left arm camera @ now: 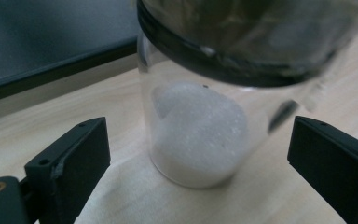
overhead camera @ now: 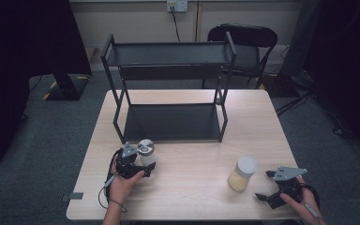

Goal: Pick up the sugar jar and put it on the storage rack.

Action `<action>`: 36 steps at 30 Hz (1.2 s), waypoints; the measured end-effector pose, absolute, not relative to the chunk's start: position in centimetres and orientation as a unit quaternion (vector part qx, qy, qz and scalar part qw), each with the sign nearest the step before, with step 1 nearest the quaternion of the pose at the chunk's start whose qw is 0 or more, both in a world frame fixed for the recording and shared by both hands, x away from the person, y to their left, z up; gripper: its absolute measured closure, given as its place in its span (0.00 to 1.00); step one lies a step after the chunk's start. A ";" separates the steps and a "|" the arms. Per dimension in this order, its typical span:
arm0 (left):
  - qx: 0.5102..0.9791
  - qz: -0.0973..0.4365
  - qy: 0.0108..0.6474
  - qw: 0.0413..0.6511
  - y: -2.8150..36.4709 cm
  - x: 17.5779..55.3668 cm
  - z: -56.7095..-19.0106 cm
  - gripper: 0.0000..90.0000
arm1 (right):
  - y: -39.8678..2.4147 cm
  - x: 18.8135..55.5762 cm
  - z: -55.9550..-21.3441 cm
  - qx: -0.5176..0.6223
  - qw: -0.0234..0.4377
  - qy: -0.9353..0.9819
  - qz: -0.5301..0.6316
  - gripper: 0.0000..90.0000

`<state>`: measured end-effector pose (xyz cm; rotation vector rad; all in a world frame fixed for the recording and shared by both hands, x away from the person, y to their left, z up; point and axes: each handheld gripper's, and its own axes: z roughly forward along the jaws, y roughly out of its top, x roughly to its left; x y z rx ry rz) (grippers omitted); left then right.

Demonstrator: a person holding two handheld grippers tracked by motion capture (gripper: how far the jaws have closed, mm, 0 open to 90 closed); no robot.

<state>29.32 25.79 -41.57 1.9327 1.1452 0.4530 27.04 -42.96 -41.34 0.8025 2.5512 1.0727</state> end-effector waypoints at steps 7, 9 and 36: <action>0.769 0.183 0.453 0.412 25.1 29.9 -41.7 0.08 | -43.0 27.0 -41.3 0.276 0.130 0.878 0.369 0.00; 0.769 0.185 0.455 0.410 24.8 30.1 -41.6 0.10 | -43.0 27.0 -41.3 0.276 0.130 0.878 0.369 0.00; 0.787 0.176 0.428 0.407 24.3 31.7 -39.9 0.34 | -42.9 27.0 -41.3 0.277 0.130 0.878 0.369 0.00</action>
